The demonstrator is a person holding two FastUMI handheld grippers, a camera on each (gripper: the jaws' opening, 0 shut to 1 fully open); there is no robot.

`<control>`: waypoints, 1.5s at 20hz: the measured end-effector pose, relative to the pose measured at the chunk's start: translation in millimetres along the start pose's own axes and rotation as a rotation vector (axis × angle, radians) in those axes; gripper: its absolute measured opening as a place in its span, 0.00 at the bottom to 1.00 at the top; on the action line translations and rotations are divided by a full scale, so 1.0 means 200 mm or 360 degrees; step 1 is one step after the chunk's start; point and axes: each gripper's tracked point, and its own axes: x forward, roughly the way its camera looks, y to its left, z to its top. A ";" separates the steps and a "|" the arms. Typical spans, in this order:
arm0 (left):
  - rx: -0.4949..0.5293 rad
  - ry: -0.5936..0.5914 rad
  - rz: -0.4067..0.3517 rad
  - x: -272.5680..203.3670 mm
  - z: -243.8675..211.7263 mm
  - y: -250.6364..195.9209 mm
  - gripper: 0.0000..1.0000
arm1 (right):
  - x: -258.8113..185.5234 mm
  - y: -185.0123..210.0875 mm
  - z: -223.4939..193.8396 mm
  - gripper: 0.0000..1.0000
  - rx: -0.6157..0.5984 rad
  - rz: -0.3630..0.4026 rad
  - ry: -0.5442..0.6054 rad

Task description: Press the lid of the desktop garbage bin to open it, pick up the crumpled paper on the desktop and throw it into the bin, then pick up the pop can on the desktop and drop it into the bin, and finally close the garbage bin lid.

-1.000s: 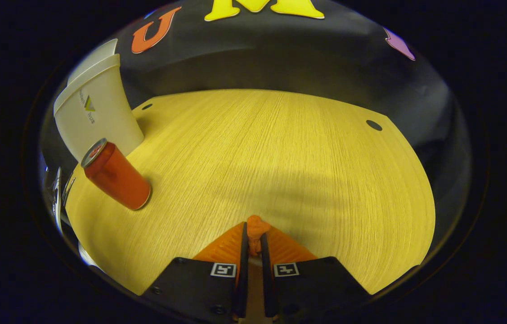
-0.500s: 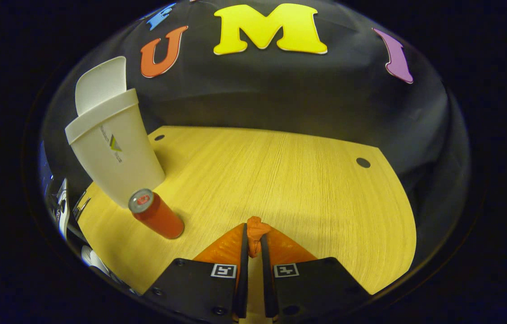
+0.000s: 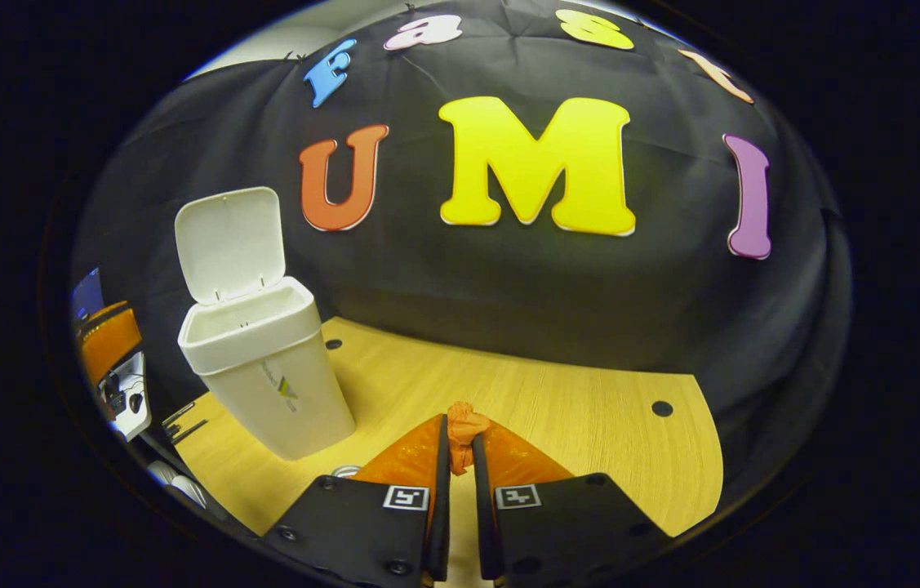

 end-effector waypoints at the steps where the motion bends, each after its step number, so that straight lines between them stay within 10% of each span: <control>1: 0.0006 -0.0004 0.0010 -0.01 0.01 0.02 0.96 | 0.01 0.04 0.05 0.15 0.0010 0.0025 -0.0022; 13: -0.0043 -0.0005 0.0182 -0.11 0.04 0.28 0.97 | 0.18 0.73 0.57 0.15 -0.0096 0.0451 -0.0226; 19: -0.0067 -0.0018 0.0251 -0.19 0.05 0.36 0.97 | 0.43 1.20 0.46 0.15 -0.0205 0.0676 -0.0084; 30: -0.0056 0.0000 0.0383 -0.25 0.04 0.52 0.96 | 0.72 1.41 0.23 0.17 -0.0233 0.0663 0.0130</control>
